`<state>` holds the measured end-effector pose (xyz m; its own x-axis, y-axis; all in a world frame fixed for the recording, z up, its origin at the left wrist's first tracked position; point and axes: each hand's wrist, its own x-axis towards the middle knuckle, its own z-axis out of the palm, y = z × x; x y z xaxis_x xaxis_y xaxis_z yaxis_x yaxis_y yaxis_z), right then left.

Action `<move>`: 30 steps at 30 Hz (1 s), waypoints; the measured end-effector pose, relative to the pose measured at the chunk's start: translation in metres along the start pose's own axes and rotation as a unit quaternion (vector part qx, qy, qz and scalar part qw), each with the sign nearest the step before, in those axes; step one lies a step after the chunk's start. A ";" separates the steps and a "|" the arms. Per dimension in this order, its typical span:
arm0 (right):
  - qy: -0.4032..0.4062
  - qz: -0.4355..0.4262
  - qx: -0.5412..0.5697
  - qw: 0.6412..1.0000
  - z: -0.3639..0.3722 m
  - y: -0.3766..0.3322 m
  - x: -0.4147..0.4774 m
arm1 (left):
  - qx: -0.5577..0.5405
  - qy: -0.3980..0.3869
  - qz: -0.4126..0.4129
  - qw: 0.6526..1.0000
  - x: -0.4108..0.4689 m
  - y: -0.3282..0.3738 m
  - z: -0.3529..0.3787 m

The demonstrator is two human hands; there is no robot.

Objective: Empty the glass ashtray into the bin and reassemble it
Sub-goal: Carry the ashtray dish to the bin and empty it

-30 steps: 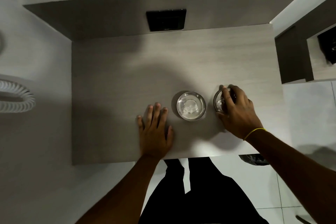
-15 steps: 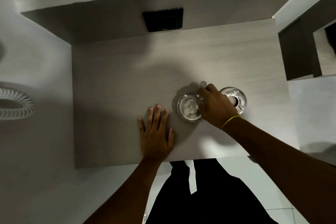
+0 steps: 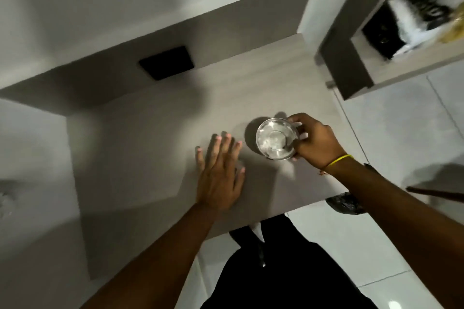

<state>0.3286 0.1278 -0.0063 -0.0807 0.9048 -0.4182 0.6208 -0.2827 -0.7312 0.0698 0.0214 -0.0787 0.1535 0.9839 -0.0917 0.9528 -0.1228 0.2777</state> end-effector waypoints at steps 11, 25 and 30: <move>0.233 0.204 0.257 0.916 -0.142 0.206 -0.123 | -0.010 -0.136 0.303 0.943 0.046 0.224 0.040; 0.233 0.197 -0.117 0.945 -0.047 0.464 -0.083 | 0.015 -0.298 0.400 0.867 -0.042 0.254 0.245; 0.166 0.140 -0.252 0.943 -0.012 0.519 -0.036 | 0.049 -0.342 0.352 0.870 -0.050 0.220 0.300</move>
<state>0.6632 -0.0474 -0.3644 0.3387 0.8907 -0.3032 0.8800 -0.4139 -0.2331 0.3507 -0.0934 -0.2998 0.7964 0.3563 -0.4887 0.5714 -0.7080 0.4150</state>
